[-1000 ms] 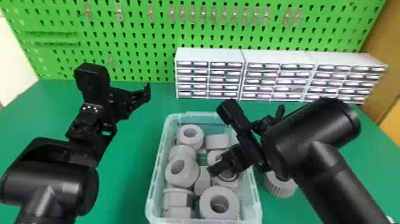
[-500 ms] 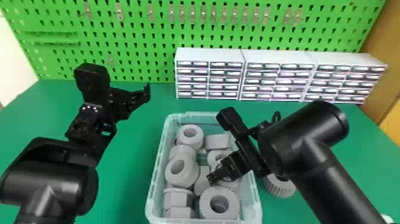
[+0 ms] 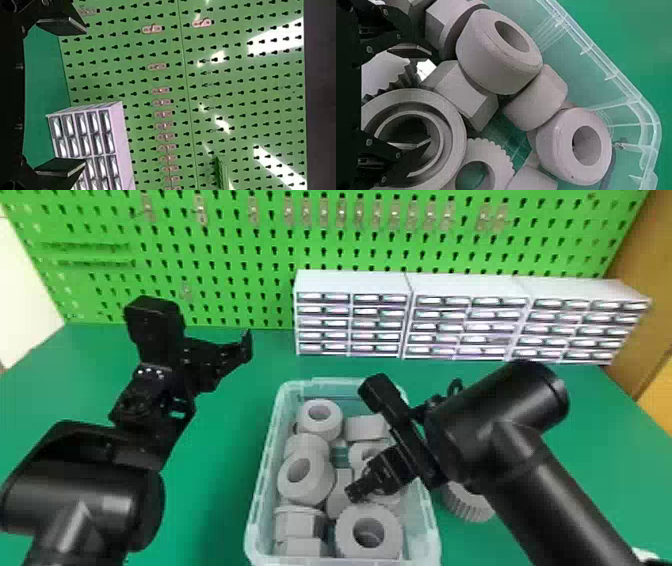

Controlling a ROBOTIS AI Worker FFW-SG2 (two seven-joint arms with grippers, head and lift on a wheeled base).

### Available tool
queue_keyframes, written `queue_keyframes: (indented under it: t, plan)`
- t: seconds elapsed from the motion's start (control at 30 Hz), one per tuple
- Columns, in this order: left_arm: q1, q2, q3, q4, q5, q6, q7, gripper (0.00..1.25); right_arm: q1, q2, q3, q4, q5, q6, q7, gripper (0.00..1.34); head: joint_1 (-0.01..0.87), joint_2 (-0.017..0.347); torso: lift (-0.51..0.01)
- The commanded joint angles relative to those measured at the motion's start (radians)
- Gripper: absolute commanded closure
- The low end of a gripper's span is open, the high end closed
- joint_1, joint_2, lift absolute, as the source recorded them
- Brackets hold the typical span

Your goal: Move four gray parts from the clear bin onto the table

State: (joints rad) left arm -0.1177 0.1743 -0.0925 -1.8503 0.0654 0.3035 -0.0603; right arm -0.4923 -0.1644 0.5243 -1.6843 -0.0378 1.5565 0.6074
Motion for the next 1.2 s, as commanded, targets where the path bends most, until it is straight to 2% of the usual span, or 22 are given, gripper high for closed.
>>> queue_keyframes:
  t: [0.0,0.5,0.63,0.73,0.8,1.17]
  plan:
    - [0.006,0.001,0.005,0.000,0.005,0.000,-0.003,0.12,-0.008,0.006,0.008,0.023,-0.001,-0.015,0.000,0.50,0.678,0.034,-0.050]
    - [0.009,0.001,0.010,0.003,0.008,0.000,-0.010,0.12,-0.009,0.014,0.006,0.046,0.004,-0.027,0.000,0.54,0.678,0.034,-0.050]
    - [0.010,0.001,0.013,0.003,0.011,0.000,-0.010,0.12,-0.009,0.016,0.006,0.046,0.012,-0.027,0.000,0.65,0.678,0.034,-0.050]
    - [0.012,0.001,0.014,0.003,0.013,0.000,-0.010,0.12,-0.008,0.016,0.006,0.046,0.022,-0.027,0.000,0.84,0.678,0.034,-0.050]
    - [0.012,0.001,0.014,0.005,0.013,0.000,-0.012,0.12,-0.003,0.017,0.000,0.046,0.024,-0.027,0.000,0.91,0.678,0.034,-0.050]
    - [0.013,0.001,0.014,0.006,0.019,0.002,-0.012,0.12,0.006,0.017,-0.013,0.041,0.024,-0.029,0.000,1.01,0.678,0.034,-0.050]
